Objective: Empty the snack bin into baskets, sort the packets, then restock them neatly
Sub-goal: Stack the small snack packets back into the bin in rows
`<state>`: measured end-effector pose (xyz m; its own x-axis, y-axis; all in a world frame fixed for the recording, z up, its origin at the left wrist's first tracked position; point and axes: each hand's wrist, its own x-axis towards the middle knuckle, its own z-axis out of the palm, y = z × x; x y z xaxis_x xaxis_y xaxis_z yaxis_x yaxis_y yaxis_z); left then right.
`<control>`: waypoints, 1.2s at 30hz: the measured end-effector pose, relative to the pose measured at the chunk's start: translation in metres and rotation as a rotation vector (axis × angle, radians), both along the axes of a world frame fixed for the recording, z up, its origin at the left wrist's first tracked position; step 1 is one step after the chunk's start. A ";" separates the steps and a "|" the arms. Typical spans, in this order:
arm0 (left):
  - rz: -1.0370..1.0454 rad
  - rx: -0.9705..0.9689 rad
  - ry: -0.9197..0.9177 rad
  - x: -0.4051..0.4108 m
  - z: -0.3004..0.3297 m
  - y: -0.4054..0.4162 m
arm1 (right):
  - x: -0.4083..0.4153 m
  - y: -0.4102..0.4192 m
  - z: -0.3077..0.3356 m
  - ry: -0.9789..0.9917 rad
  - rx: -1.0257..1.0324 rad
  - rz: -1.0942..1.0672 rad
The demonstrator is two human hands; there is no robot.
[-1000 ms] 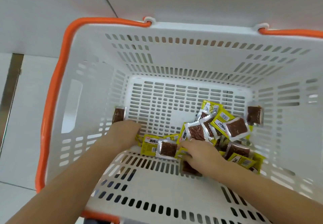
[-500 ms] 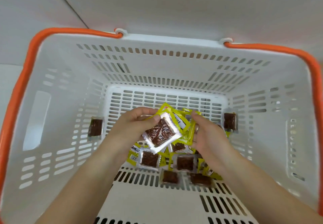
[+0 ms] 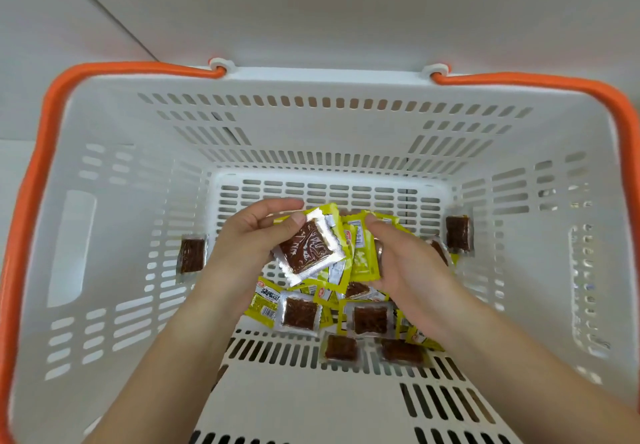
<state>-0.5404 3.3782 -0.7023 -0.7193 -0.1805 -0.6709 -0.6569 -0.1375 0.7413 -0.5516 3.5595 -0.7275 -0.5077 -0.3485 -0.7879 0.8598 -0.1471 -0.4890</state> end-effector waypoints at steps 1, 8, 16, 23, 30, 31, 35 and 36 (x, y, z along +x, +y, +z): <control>-0.007 -0.014 0.005 0.000 0.000 0.002 | 0.002 -0.002 0.002 0.000 -0.033 0.015; -0.001 -0.105 0.041 0.001 -0.002 0.008 | 0.005 -0.007 0.004 -0.077 -0.169 -0.082; -0.220 -0.313 0.078 0.003 -0.005 0.006 | 0.004 -0.004 0.003 -0.011 -0.063 -0.089; -0.183 -0.481 0.216 0.004 -0.006 0.009 | 0.006 -0.005 0.005 0.051 0.000 -0.077; -0.582 -0.322 0.243 0.015 -0.004 0.029 | 0.005 -0.008 0.014 0.048 -0.126 -0.108; -0.583 -0.311 0.220 0.016 -0.004 0.030 | 0.004 -0.007 0.015 0.026 -0.177 -0.128; -0.454 -0.306 0.185 0.013 -0.002 0.035 | 0.003 -0.007 0.012 0.048 -0.261 -0.139; -0.435 -0.297 0.168 0.012 -0.004 0.035 | 0.004 -0.007 0.010 0.078 -0.202 -0.109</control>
